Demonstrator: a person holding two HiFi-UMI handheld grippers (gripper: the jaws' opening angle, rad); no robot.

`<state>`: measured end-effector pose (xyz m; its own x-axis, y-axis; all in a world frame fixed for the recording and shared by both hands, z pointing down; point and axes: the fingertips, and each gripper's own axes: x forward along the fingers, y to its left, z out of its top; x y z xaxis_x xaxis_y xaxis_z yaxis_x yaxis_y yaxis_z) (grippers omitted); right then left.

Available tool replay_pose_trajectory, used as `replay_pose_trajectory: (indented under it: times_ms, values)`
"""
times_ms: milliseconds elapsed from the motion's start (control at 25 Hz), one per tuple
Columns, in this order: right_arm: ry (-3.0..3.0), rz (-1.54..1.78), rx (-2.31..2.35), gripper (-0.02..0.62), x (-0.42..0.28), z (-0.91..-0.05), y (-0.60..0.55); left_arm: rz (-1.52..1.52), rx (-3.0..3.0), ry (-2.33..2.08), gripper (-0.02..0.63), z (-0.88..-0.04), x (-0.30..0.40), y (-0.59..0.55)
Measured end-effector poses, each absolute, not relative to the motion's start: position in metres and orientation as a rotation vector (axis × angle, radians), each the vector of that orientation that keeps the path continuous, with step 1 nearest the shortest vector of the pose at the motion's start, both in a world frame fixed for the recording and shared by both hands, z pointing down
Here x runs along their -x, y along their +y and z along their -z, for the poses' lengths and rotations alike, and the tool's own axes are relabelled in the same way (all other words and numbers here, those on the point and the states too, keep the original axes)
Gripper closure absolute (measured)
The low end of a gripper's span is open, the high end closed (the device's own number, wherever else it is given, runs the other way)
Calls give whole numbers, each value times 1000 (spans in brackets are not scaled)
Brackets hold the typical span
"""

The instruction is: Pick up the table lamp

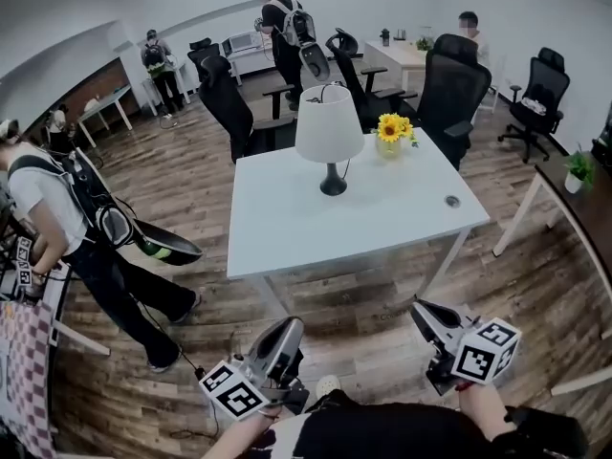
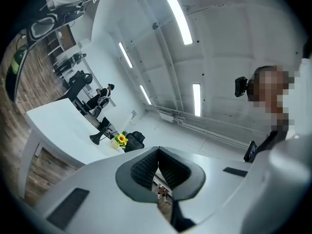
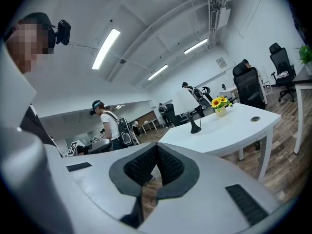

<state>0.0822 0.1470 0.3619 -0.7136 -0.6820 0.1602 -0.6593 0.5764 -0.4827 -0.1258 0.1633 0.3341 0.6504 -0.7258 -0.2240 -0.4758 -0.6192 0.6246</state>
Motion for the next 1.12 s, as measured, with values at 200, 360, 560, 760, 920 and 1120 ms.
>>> replay_pose_trajectory:
  times_ms: [200,360,560,760,920,1120]
  values:
    - [2738,788,1187,581,-56,-350,96,647,-2376,-898,594,-319,151,109]
    - [2716,760,1236,580,-39,-346,61,639,-2397,-865,594,-315,171,75]
    - [2701,723,1271,580,-16,-343,29,638,-2425,-834,594,-312,196,37]
    - [2692,718,1301,580,-4,-348,9,643,-2414,-820,594,-319,212,10]
    - [2681,728,1345,580,-2,-351,0,640,-2398,-782,594,-326,214,-3]
    - [2657,753,1406,581,-6,-360,-8,613,-2374,-731,594,-339,209,-11]
